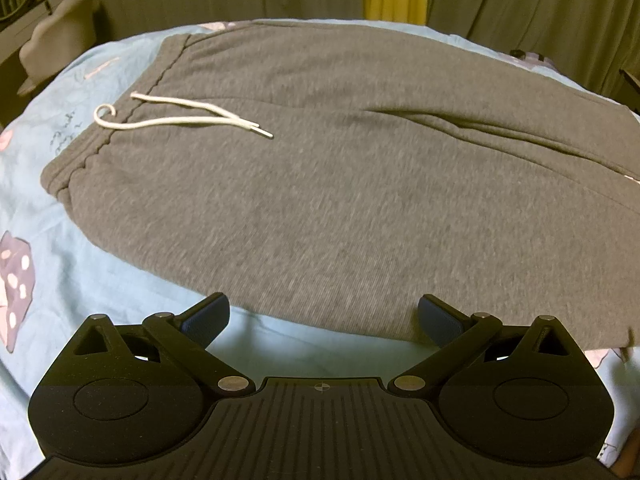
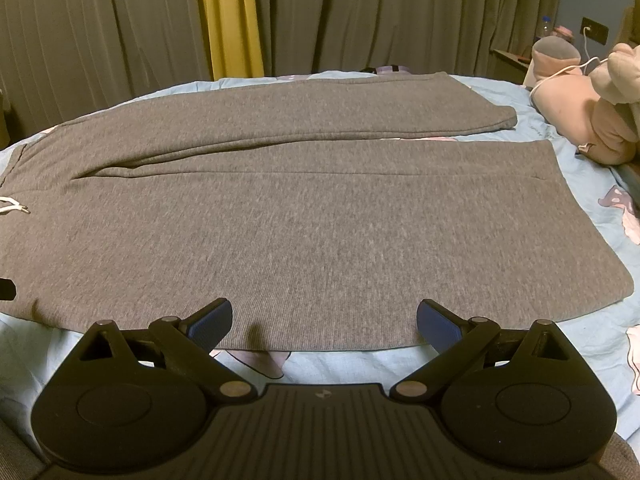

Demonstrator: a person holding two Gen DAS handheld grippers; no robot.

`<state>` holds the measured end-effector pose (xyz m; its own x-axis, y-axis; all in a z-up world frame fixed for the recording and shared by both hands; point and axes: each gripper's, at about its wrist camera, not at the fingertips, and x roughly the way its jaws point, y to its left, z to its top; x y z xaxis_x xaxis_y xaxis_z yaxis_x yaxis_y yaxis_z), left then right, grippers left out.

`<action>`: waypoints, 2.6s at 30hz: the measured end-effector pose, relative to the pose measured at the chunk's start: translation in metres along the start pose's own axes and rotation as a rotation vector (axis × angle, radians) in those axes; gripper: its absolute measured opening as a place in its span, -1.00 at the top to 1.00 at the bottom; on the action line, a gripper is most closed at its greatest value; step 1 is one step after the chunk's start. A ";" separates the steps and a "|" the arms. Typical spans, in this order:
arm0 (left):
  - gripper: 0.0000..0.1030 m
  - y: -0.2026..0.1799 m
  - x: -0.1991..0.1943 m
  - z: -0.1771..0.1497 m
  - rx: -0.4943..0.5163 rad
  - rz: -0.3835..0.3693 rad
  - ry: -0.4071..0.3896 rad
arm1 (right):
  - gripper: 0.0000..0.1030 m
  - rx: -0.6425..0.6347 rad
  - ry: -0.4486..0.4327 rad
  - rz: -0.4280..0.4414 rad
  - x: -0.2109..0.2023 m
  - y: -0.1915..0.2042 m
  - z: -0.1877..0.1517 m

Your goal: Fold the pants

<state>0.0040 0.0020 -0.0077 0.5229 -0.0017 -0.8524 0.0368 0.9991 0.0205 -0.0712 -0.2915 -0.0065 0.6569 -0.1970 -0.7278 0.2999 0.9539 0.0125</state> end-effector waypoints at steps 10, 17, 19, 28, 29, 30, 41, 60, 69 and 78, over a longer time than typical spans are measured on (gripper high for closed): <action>-1.00 0.000 0.000 0.000 -0.002 -0.003 -0.001 | -0.92 -0.009 0.001 -0.001 0.000 0.001 -0.001; -1.00 0.001 -0.003 0.001 -0.006 0.001 -0.004 | -0.92 -0.019 0.002 0.000 0.001 0.004 0.000; -1.00 0.000 -0.003 0.001 -0.005 0.002 -0.004 | -0.92 -0.026 0.003 -0.001 0.002 0.005 -0.001; -1.00 -0.001 -0.002 0.003 -0.006 0.012 0.006 | -0.92 -0.026 0.017 0.009 0.005 0.005 0.001; -1.00 -0.001 -0.002 0.003 -0.007 0.013 0.008 | -0.92 -0.022 0.018 0.011 0.005 0.004 0.002; -1.00 0.000 -0.002 0.003 -0.009 0.012 0.007 | -0.92 -0.019 0.017 0.014 0.006 0.004 0.003; -1.00 -0.003 0.002 0.004 -0.012 0.029 0.037 | -0.92 0.032 0.084 0.034 0.027 -0.004 0.008; -1.00 -0.062 0.029 0.107 -0.155 0.095 -0.185 | -0.93 0.207 0.241 0.063 0.084 -0.037 0.025; -1.00 -0.027 0.104 0.113 -0.297 0.219 -0.187 | -0.93 0.147 0.216 -0.001 0.082 -0.024 0.023; -1.00 0.008 0.101 0.118 -0.406 0.405 -0.392 | -0.80 0.282 0.057 0.016 0.118 -0.058 0.140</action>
<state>0.1577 0.0045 -0.0318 0.7000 0.4358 -0.5658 -0.5077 0.8608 0.0350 0.0860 -0.4019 0.0027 0.6256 -0.1622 -0.7631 0.4756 0.8546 0.2083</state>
